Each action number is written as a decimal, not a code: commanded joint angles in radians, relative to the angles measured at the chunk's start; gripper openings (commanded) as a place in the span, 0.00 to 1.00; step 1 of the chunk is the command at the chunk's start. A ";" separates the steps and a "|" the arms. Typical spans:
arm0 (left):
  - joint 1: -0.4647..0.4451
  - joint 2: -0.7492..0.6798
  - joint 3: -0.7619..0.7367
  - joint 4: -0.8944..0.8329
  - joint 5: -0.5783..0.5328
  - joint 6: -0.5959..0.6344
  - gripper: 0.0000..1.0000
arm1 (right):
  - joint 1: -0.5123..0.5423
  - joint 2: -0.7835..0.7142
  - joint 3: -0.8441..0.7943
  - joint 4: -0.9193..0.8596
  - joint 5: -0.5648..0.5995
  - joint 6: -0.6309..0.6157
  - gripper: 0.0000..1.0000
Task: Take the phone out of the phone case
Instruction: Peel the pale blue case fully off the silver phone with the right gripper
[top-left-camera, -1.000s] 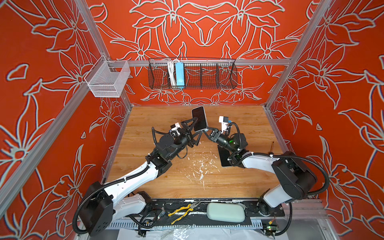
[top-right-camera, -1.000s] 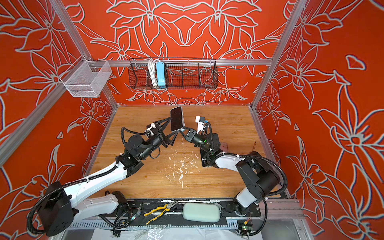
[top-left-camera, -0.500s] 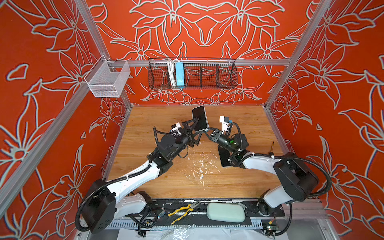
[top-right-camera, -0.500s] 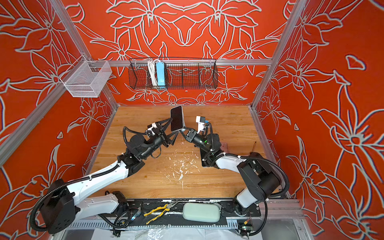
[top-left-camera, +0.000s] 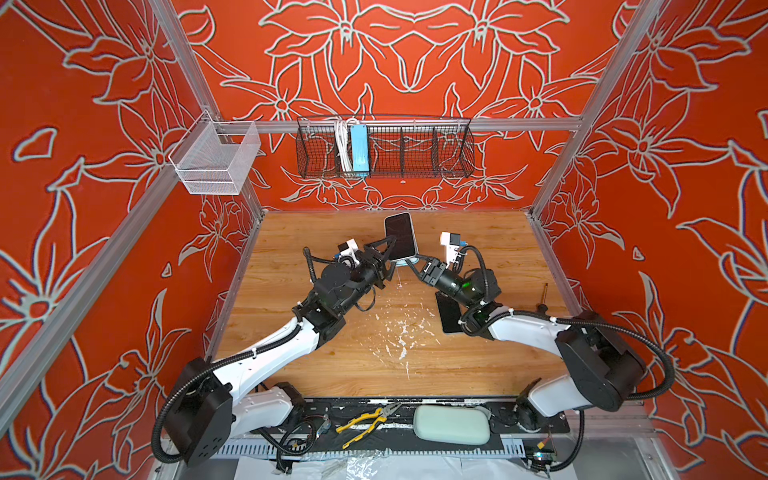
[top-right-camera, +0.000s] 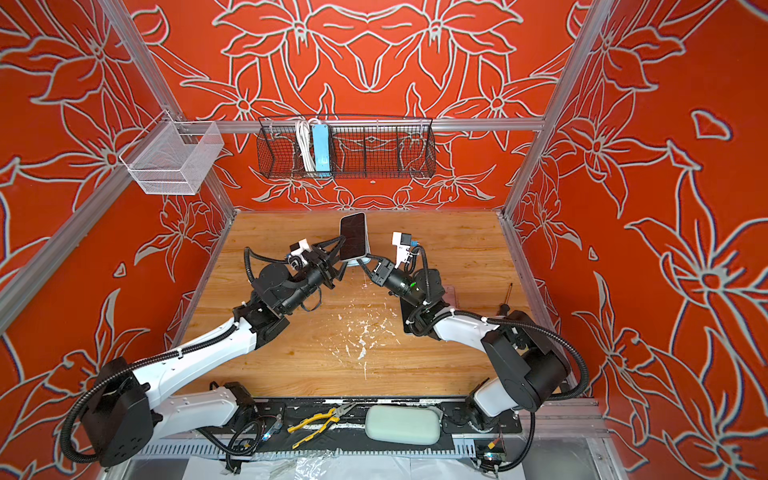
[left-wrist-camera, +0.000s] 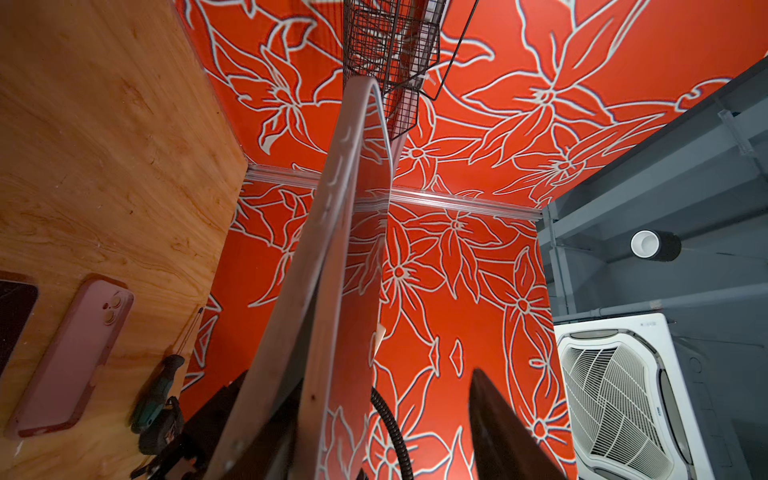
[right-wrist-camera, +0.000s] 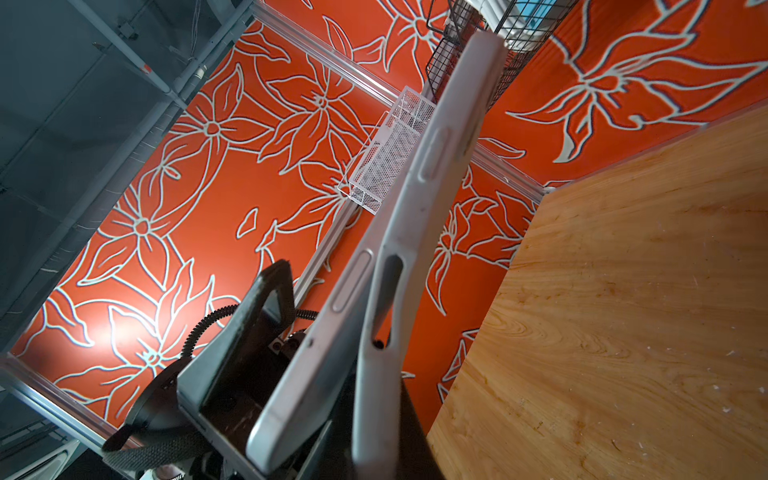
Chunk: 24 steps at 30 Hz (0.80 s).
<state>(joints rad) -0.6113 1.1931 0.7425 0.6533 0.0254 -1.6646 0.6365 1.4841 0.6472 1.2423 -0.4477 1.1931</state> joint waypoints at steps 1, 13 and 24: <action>0.025 0.036 0.029 0.000 -0.012 0.029 0.52 | 0.028 -0.047 -0.003 0.081 -0.027 -0.002 0.07; 0.041 0.078 0.069 0.023 0.045 0.081 0.18 | 0.040 -0.055 -0.010 0.045 -0.012 -0.021 0.07; 0.041 0.010 0.087 0.008 0.085 0.155 0.00 | 0.039 -0.090 -0.010 -0.124 0.070 -0.057 0.07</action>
<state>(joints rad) -0.5804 1.2453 0.7895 0.6201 0.0944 -1.5410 0.6693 1.4258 0.6415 1.1431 -0.3904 1.1625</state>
